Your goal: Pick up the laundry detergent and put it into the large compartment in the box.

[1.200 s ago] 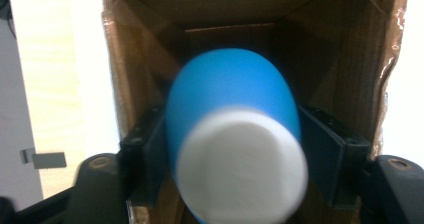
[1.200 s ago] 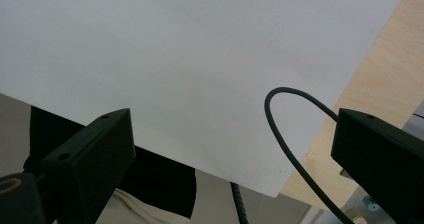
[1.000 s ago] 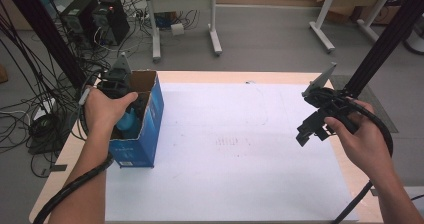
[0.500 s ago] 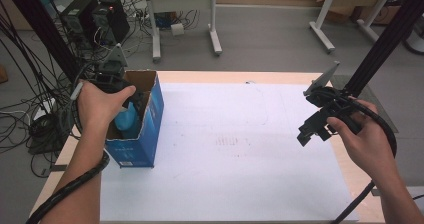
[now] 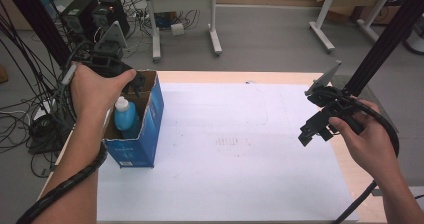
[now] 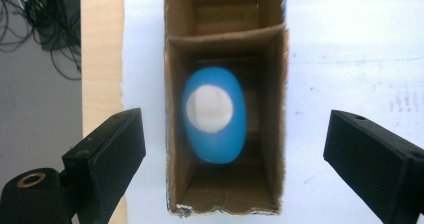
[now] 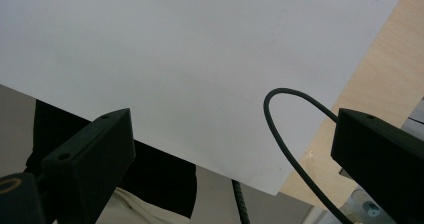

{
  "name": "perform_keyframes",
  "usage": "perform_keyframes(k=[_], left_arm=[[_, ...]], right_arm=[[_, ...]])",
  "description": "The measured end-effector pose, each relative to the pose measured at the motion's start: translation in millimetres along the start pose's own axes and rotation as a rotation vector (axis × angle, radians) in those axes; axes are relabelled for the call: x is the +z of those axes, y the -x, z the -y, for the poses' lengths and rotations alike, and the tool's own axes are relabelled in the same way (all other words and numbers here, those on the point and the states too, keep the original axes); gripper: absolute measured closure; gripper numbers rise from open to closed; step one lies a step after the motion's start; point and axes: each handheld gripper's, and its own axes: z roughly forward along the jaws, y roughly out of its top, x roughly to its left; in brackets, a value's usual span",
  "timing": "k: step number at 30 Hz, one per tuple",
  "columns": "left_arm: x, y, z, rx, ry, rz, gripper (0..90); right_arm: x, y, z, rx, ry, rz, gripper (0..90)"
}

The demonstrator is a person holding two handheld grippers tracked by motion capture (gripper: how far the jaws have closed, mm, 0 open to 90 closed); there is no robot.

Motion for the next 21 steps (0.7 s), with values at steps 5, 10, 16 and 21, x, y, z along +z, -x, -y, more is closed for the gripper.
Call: perform_keyframes(k=[5,10,16,21], left_arm=[[-13.8,11.0,1.2,0.016,0.03,0.014,9.3],[-17.9,25.3,-1.3,0.042,0.038,0.031,8.7],[-16.5,43.4,-6.8,0.077,0.035,0.05,8.3],[-13.0,55.5,-10.4,0.101,0.033,0.061,8.3]], right_arm=[[-4.1,1.2,4.7,0.003,0.012,-0.002,3.6],[-5.6,0.9,7.0,0.0,0.014,0.0,3.6],[-6.7,2.6,9.8,0.003,0.014,0.0,3.6],[-6.6,4.7,11.5,0.005,0.015,-0.001,3.6]])
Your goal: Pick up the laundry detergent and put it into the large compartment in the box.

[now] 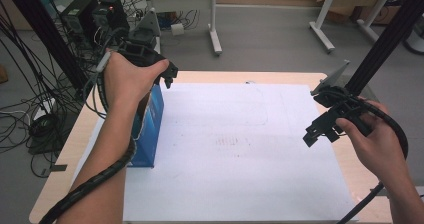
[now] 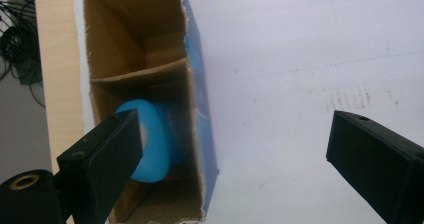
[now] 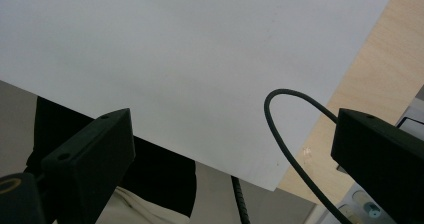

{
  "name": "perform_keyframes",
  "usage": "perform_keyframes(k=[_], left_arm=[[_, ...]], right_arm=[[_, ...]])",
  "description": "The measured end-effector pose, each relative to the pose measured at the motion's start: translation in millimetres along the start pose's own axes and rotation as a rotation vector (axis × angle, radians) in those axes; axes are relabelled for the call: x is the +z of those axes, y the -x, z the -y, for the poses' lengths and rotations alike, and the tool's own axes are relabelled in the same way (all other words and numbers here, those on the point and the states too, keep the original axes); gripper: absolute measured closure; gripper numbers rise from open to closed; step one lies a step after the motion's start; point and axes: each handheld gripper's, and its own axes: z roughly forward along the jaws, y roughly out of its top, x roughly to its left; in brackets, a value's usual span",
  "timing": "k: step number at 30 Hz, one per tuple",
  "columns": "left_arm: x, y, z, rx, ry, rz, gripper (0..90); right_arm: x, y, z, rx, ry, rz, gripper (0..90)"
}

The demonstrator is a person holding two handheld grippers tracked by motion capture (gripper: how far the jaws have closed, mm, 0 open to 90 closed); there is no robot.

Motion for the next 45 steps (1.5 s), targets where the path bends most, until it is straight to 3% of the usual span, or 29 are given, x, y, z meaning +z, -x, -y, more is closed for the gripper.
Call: perform_keyframes(k=[14,45], left_arm=[[5.2,11.0,-5.1,0.026,-0.008,0.008,8.1],[10.2,10.0,-6.0,0.031,-0.018,0.016,8.0]], right_arm=[[0.8,3.5,0.6,0.005,0.003,-0.002,3.6],[2.4,1.6,-1.1,-0.002,0.001,-0.001,3.6]])
